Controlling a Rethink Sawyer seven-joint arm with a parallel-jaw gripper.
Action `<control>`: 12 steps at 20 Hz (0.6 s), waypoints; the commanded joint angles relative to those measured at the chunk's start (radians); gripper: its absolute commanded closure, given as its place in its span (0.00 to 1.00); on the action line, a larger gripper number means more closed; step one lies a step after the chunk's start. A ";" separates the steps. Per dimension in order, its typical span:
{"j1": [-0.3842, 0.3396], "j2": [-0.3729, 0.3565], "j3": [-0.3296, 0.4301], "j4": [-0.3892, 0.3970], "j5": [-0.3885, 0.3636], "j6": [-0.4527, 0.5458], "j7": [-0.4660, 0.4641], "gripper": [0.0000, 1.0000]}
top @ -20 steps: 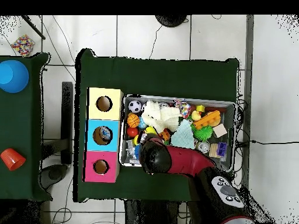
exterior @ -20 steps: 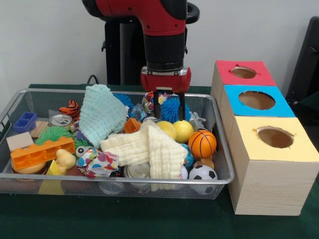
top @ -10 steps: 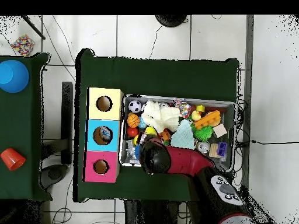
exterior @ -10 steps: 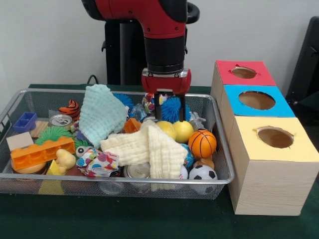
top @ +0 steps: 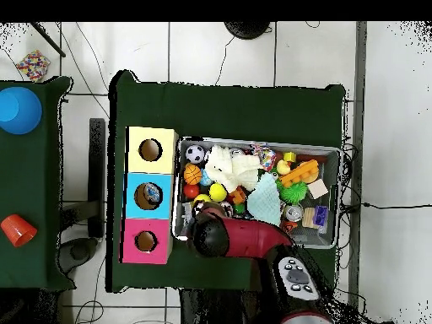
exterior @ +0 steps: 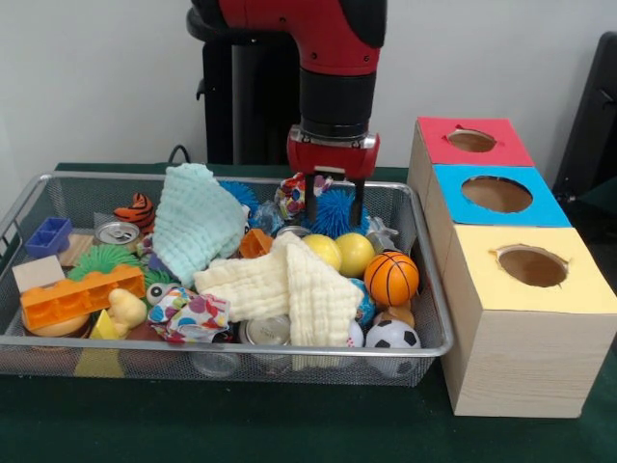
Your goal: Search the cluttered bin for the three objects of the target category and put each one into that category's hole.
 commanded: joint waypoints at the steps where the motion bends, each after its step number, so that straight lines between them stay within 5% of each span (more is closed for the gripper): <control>1: 0.122 0.009 -0.194 -0.097 0.054 -0.067 0.214 0.00; 4: 0.186 0.029 -0.272 -0.063 0.112 -0.177 0.281 0.00; 12: 0.229 -0.006 -0.335 -0.036 0.207 -0.227 0.258 0.00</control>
